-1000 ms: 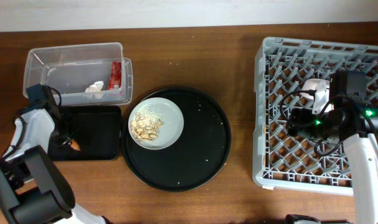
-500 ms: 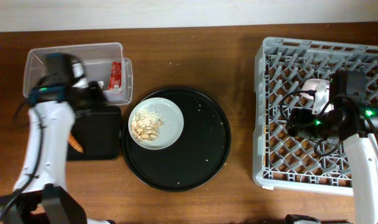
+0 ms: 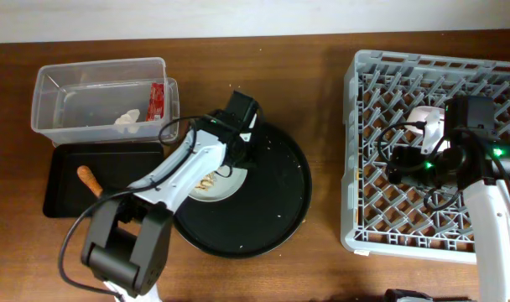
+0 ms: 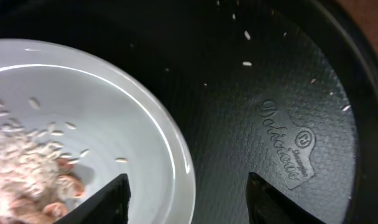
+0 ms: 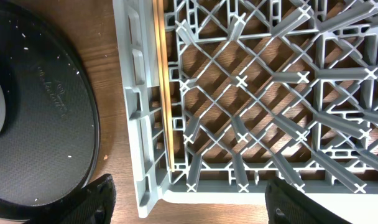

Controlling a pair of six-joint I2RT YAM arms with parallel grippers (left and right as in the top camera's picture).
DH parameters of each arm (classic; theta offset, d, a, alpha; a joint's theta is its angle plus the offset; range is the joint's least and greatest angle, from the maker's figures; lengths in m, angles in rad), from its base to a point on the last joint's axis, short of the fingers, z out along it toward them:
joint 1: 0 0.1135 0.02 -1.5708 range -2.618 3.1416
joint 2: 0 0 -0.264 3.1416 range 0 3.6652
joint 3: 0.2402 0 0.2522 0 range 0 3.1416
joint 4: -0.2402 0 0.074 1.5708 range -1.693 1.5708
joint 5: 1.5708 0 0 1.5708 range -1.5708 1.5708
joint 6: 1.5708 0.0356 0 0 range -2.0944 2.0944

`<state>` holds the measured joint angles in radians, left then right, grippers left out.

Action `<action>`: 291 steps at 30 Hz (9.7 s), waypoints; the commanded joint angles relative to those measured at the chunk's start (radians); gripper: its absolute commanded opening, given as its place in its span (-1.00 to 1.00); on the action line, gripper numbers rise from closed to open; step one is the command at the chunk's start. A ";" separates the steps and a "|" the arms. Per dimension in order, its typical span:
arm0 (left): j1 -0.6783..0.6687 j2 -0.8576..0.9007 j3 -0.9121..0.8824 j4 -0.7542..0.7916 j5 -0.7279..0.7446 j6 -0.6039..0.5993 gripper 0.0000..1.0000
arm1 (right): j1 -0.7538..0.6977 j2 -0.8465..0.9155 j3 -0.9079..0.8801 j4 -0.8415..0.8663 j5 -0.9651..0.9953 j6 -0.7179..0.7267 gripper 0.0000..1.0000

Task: Sort waste into correct bins and load items into the dishwasher rack
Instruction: 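Grasp the white plate rim with the left gripper and lift it, then tip the plate over the black tray to dump the food scraps, then return the white plate onto the round black tray with the left gripper, then reach the right gripper to the white plate rim and grasp it, then lift the white plate with the right gripper and stand it in the rack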

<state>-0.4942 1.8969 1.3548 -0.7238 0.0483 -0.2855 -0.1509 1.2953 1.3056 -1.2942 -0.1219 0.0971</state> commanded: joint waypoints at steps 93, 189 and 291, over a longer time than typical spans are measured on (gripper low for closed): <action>0.965 -0.218 0.132 -0.528 0.827 0.465 -0.99 | -0.006 0.003 0.007 -0.039 -0.002 -0.012 0.53; 0.397 -0.441 0.245 -0.634 0.034 0.114 0.72 | 0.132 0.003 0.008 0.012 -0.137 -0.082 0.78; 0.616 -0.459 0.243 -0.653 0.033 0.114 0.98 | 0.433 0.429 0.114 0.460 0.858 0.173 0.07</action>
<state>0.1146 1.4456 1.5848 -1.3804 0.0849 -0.1658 0.2703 1.7348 1.4097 -0.8253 0.7582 0.2588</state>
